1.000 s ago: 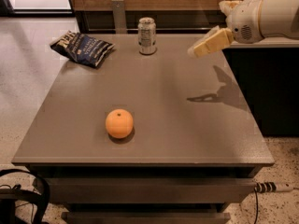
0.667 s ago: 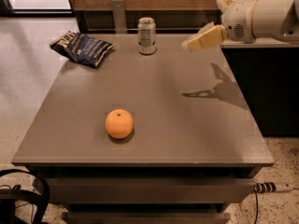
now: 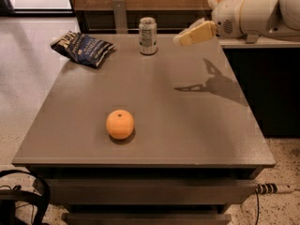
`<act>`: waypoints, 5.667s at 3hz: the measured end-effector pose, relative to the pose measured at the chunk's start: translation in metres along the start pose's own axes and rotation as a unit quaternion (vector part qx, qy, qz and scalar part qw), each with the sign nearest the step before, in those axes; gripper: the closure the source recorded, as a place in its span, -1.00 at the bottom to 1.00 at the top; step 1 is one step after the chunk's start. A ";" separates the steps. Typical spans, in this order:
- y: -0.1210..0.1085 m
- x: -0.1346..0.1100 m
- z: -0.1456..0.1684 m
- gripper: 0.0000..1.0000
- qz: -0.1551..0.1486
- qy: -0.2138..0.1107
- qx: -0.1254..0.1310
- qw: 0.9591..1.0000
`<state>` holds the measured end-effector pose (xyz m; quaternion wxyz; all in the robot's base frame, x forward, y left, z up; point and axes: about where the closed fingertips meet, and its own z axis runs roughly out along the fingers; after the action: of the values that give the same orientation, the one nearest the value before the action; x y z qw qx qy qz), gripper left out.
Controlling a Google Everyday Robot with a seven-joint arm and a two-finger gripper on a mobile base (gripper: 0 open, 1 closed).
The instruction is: Move 7up can near orange
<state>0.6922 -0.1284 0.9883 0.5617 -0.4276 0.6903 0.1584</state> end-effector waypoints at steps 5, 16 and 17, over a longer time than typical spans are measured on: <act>-0.031 0.021 0.178 -1.00 0.070 -0.091 -0.024 0.993; 0.049 -0.055 0.033 1.00 0.027 -0.119 -0.009 0.993; 0.087 -0.044 0.010 1.00 0.034 -0.116 0.003 0.993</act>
Offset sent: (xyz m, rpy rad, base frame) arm 0.1010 0.0639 -0.0310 0.2007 0.0217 0.0005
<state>0.6317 -0.0526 1.0021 0.6336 -0.3805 0.6353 0.2240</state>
